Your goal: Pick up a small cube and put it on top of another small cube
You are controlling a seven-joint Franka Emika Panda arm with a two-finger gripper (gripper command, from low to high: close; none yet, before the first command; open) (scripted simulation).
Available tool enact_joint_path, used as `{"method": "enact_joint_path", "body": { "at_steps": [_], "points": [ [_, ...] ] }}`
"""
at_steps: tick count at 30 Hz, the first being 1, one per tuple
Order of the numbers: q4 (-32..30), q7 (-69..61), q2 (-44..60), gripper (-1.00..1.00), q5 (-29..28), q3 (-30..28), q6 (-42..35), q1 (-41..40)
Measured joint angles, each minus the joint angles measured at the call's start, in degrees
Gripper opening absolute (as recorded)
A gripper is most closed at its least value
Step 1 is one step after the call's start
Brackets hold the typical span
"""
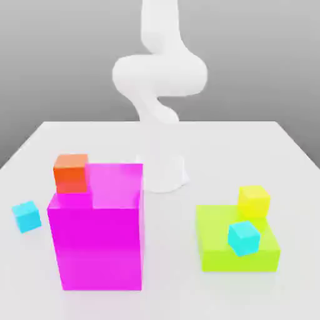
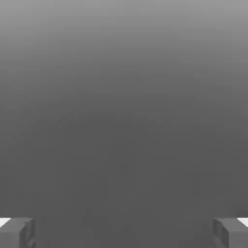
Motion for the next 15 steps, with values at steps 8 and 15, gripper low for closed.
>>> {"method": "enact_joint_path", "body": {
  "at_steps": [8, 15],
  "points": [
    [-5.5, 21.0, 12.3, 0.0, -1.2, 0.0, 6.9, -13.7],
    [-10.3, 39.3, 22.8, 0.0, -2.6, -1.7, 12.7, -24.0]
  ]
}}
